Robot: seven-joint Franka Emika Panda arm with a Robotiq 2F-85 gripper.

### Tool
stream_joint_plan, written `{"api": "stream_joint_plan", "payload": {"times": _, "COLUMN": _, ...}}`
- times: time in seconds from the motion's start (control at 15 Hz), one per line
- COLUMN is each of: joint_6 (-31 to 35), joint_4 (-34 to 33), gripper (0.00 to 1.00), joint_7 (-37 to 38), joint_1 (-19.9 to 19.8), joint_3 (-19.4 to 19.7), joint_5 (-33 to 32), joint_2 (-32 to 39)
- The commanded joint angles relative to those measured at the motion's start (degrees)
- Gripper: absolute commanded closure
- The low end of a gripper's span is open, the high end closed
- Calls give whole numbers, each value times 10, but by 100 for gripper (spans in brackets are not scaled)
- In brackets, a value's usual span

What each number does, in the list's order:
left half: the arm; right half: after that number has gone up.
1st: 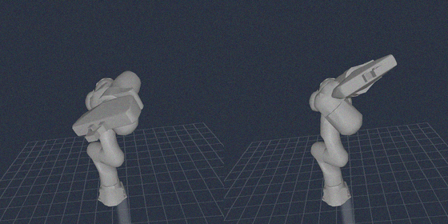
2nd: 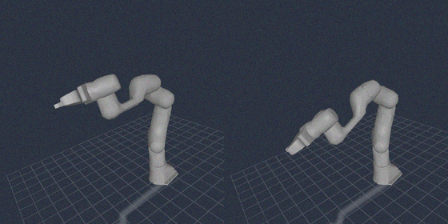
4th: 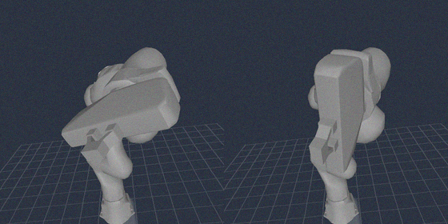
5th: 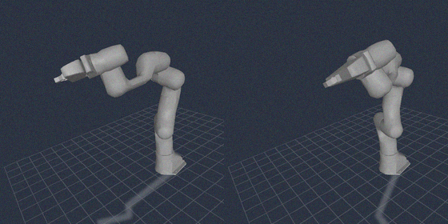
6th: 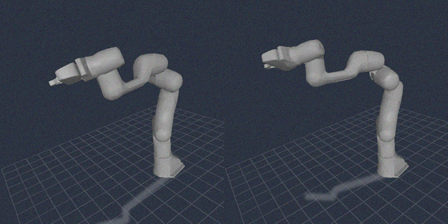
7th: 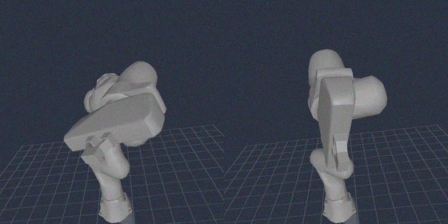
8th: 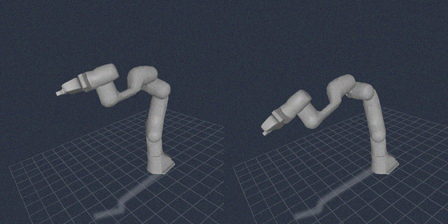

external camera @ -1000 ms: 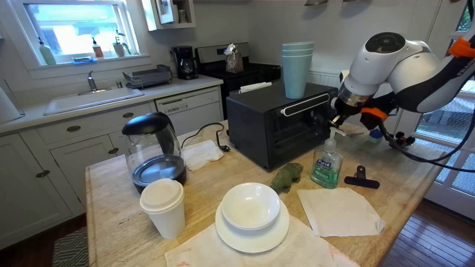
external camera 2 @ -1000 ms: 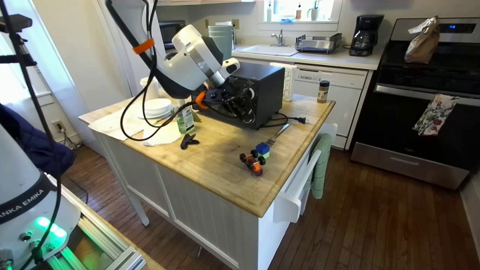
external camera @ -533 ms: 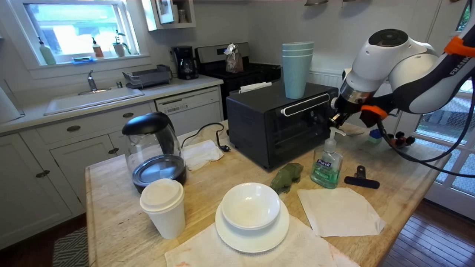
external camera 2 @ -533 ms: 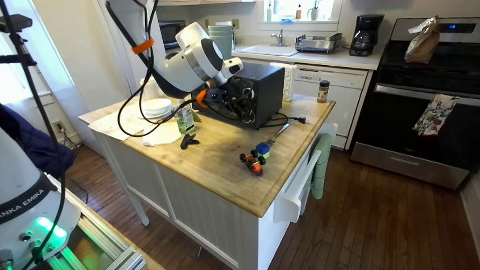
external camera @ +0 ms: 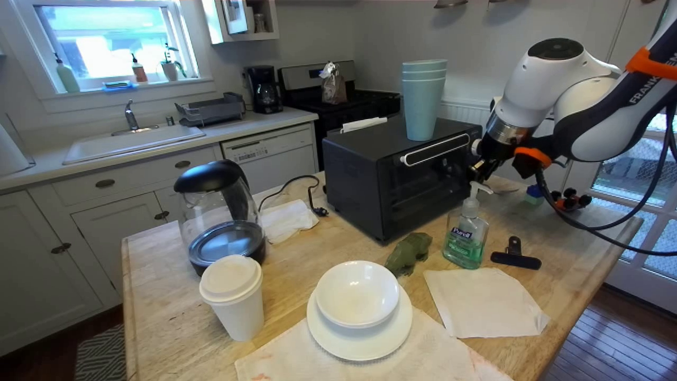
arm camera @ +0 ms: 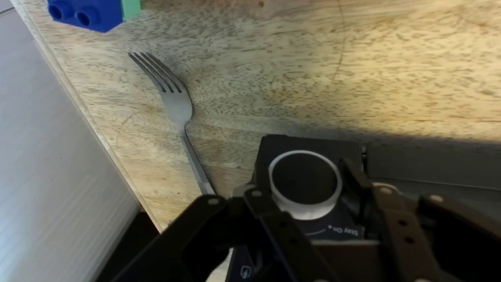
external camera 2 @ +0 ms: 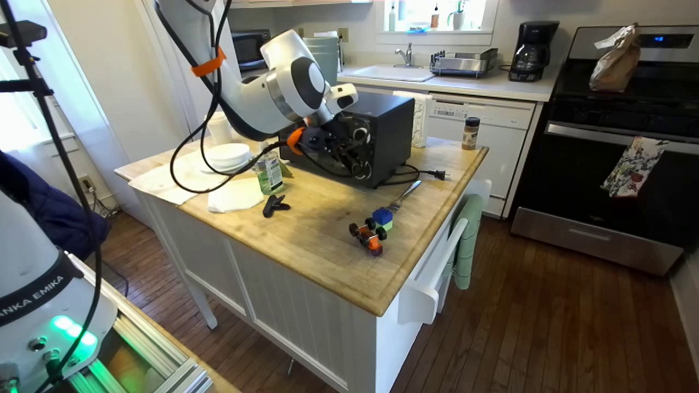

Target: Turn the bottom knob on the toaster oven to the right

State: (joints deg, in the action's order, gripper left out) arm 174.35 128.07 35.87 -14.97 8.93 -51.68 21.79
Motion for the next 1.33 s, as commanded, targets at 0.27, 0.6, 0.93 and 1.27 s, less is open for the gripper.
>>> {"api": "stream_joint_plan", "payload": {"times": 0.27, "joint_6": -19, "joint_4": -6, "gripper": 14, "joint_7": 9, "joint_1": -10, "joint_3": 0, "joint_5": 28, "joint_2": 15}}
{"api": "stream_joint_plan", "payload": {"times": 0.6, "joint_6": -26, "joint_4": 2, "gripper": 0, "joint_7": 11, "joint_1": -10, "joint_3": 6, "joint_5": 25, "joint_2": 7}}
{"api": "stream_joint_plan", "payload": {"times": 0.93, "joint_6": -41, "joint_4": 21, "gripper": 0, "joint_7": -2, "joint_1": -14, "joint_3": -3, "joint_5": 32, "joint_2": -28}}
{"api": "stream_joint_plan", "payload": {"times": 1.27, "joint_6": -74, "joint_4": 37, "gripper": 0, "joint_7": -12, "joint_1": -16, "joint_3": -10, "joint_5": 36, "joint_2": -69}}
